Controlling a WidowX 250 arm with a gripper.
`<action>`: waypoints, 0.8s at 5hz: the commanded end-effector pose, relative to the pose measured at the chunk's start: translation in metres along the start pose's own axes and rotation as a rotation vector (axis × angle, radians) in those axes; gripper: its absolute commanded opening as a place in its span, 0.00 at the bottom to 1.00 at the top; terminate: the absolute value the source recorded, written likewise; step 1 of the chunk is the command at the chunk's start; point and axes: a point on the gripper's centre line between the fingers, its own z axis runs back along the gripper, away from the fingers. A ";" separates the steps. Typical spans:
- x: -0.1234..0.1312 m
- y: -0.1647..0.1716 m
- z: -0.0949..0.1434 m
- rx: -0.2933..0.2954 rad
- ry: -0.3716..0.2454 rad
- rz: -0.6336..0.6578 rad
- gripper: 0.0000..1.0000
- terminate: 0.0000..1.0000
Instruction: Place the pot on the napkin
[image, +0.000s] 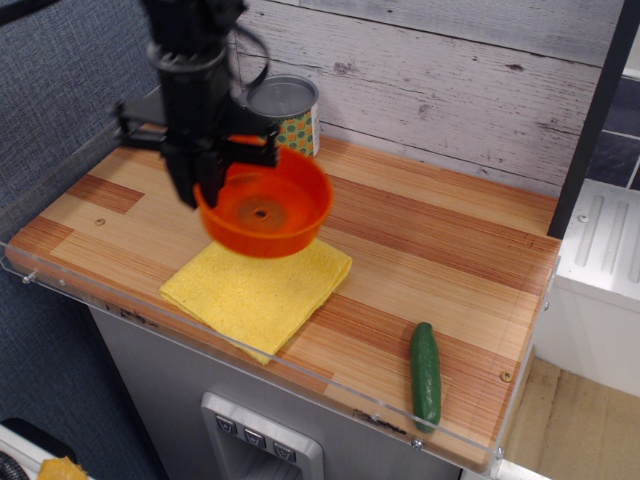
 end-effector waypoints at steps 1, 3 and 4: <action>-0.017 -0.002 -0.012 0.020 0.004 0.054 0.00 0.00; -0.021 -0.007 -0.035 0.018 0.059 0.068 0.00 0.00; -0.022 -0.003 -0.042 0.022 0.085 0.087 0.00 0.00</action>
